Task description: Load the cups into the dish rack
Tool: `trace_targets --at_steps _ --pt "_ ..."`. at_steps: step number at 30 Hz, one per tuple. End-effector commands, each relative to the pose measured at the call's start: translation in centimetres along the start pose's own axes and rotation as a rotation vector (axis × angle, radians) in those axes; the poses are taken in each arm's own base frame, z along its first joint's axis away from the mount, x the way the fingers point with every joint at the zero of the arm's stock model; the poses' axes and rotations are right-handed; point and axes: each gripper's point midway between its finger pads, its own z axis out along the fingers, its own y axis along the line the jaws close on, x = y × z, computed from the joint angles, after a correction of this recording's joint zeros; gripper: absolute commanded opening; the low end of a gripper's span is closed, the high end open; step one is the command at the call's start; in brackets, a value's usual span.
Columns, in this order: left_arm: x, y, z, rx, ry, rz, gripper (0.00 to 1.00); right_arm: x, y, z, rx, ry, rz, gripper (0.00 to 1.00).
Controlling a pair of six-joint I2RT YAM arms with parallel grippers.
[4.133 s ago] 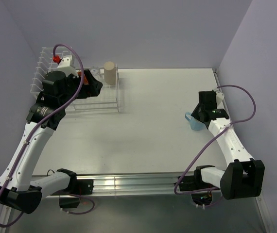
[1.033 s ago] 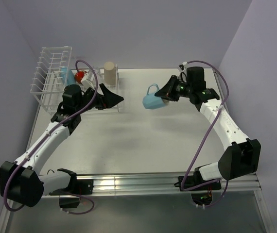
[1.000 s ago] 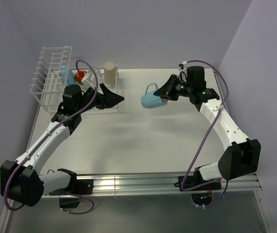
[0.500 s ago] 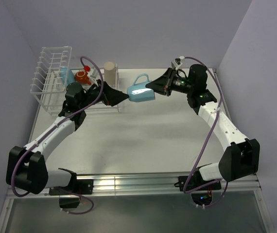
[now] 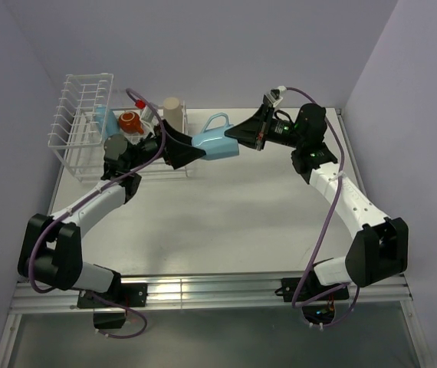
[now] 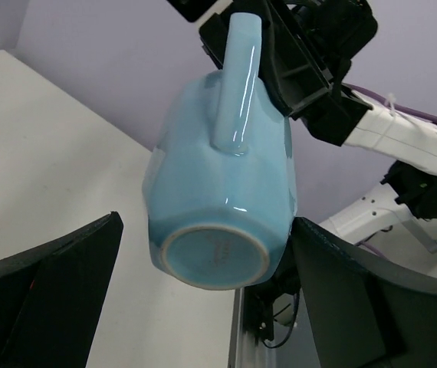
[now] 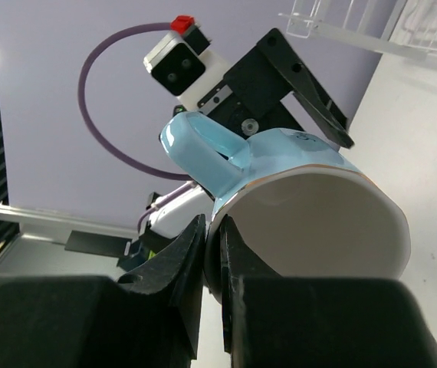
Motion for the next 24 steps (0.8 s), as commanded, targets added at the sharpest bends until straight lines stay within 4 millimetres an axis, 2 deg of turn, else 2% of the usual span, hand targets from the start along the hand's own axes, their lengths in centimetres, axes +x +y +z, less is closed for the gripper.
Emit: trace_targets --at_steps 1,6,10,14,20,21,23,24 --pt "0.5 -2.4 0.0 0.127 0.009 0.014 0.99 1.4 3.8 0.0 -0.123 0.051 -0.087 0.0" --pt "1.1 -3.6 0.0 0.194 0.016 -0.002 0.99 1.4 3.4 0.5 -0.125 0.056 -0.073 0.0" --pt "1.1 -3.6 -0.1 0.176 0.01 -0.003 0.99 1.5 3.0 0.8 -0.123 0.06 -0.069 0.0" --pt "0.6 -3.8 0.0 0.153 0.0 0.008 0.95 1.6 2.6 0.9 -0.116 0.058 -0.068 0.0" --pt "-0.3 -3.6 0.1 0.088 -0.018 0.031 0.81 1.6 2.2 0.9 -0.104 0.054 -0.073 0.0" --pt "-0.5 -3.5 0.1 0.08 -0.024 0.033 0.73 1.5 1.9 0.9 -0.095 0.053 -0.067 0.0" --pt "-0.6 -3.7 0.1 0.077 -0.018 0.031 0.67 1.5 2.0 1.0 -0.094 0.05 -0.074 0.0" --pt "-0.9 -3.9 0.1 0.079 -0.023 0.037 0.57 1.6 1.9 1.1 -0.092 0.053 -0.073 0.0"
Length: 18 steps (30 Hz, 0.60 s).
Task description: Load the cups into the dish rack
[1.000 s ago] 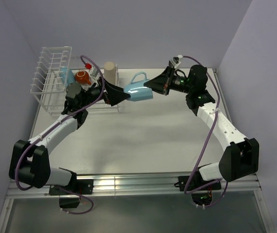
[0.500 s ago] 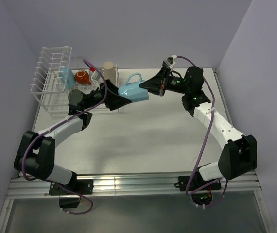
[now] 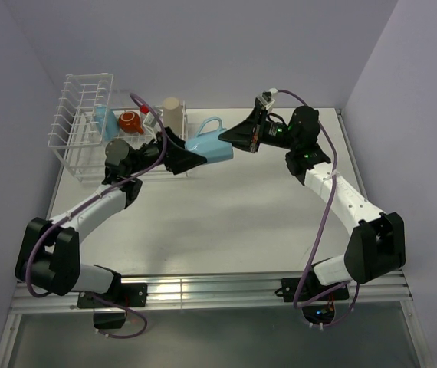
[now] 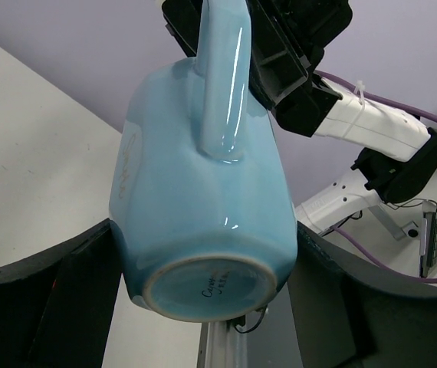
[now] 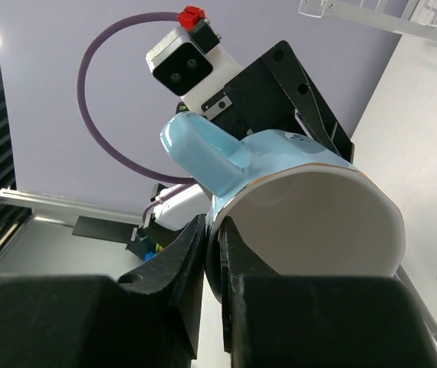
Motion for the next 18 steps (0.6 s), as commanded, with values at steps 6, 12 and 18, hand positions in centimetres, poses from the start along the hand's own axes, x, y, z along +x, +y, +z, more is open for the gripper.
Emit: trace_targets --at_steps 6,12,18 --pt "-2.9 -2.3 0.3 -0.008 -0.057 0.117 0.11 0.2 1.9 0.2 -0.024 -0.008 -0.111 0.0" --pt "-3.5 -2.3 0.1 -0.062 -0.067 0.132 0.0 -0.3 1.8 0.2 0.024 -0.047 -0.154 0.18" --pt "-4.2 -2.8 -0.1 -0.083 -0.088 0.159 0.0 -0.6 0.9 0.1 0.065 -0.07 -0.152 0.3"
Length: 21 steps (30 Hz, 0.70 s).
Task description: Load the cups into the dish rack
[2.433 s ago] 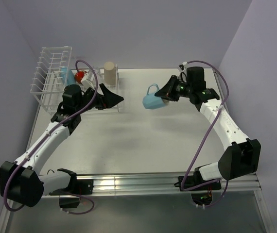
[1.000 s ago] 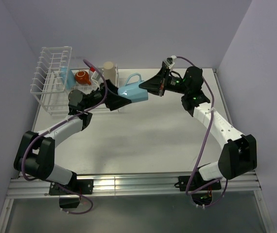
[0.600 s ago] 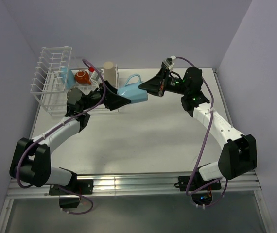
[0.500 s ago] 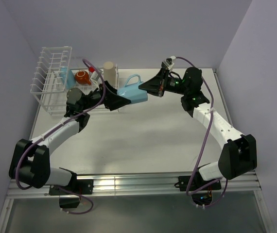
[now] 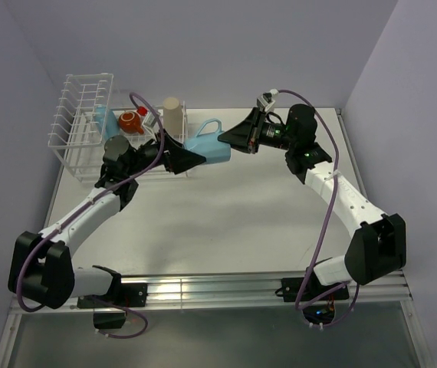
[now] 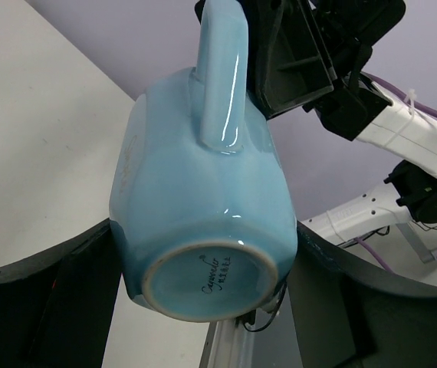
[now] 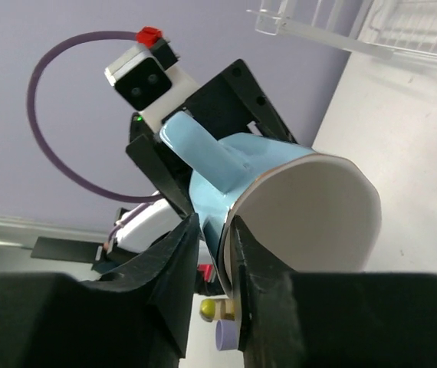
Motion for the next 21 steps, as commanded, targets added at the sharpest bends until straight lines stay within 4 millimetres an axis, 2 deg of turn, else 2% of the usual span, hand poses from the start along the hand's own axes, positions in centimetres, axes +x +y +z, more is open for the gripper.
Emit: trace_targets --at_steps 1,8,21 --pt "-4.2 -3.6 0.0 0.036 -0.109 0.163 0.0 -0.5 2.6 -0.4 -0.016 -0.042 -0.115 0.31" --pt "-5.1 -3.2 -0.1 -0.027 -0.122 0.177 0.0 -1.2 1.8 -0.5 0.047 -0.083 -0.138 0.38" --pt "-6.9 -1.8 -1.4 -0.184 -0.177 0.182 0.0 -2.7 0.0 -0.8 0.176 -0.159 -0.17 0.39"
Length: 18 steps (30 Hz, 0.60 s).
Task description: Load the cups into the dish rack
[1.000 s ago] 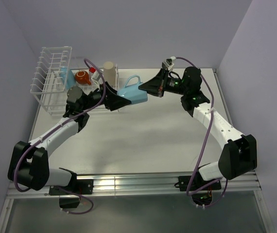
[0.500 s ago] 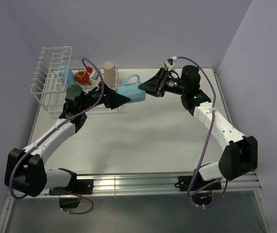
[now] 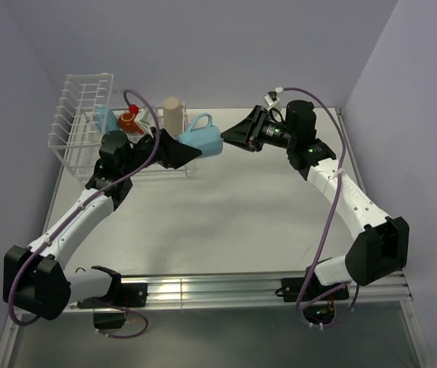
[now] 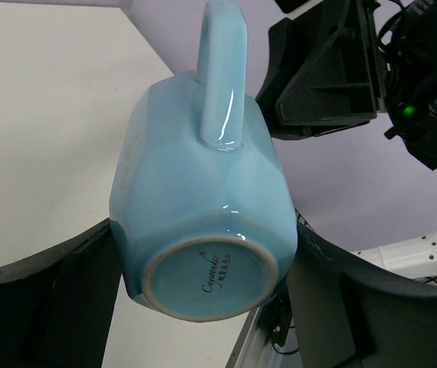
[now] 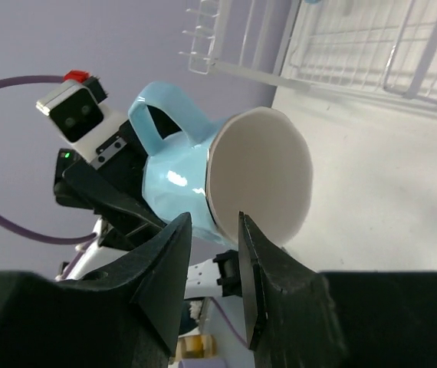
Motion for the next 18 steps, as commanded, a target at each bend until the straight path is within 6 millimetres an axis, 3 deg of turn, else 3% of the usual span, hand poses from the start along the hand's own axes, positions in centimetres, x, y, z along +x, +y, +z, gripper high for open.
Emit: trace_targets --at_steps 1,9,17,18 --pt "-5.5 -3.5 -1.1 0.034 -0.15 0.141 0.0 -1.4 2.2 -0.9 0.007 -0.068 -0.093 0.39" --pt "-7.4 -1.5 -2.4 -0.099 -0.181 0.135 0.0 -2.5 -0.9 -0.6 0.139 -0.124 -0.092 0.39" --pt "-10.9 2.3 -4.2 -0.374 -0.237 0.142 0.0 -3.3 -3.2 -1.4 0.268 -0.18 -0.127 0.39" --pt "-10.6 3.1 -4.4 -0.422 -0.219 0.126 0.0 -3.4 -3.5 -1.5 0.278 -0.184 -0.139 0.39"
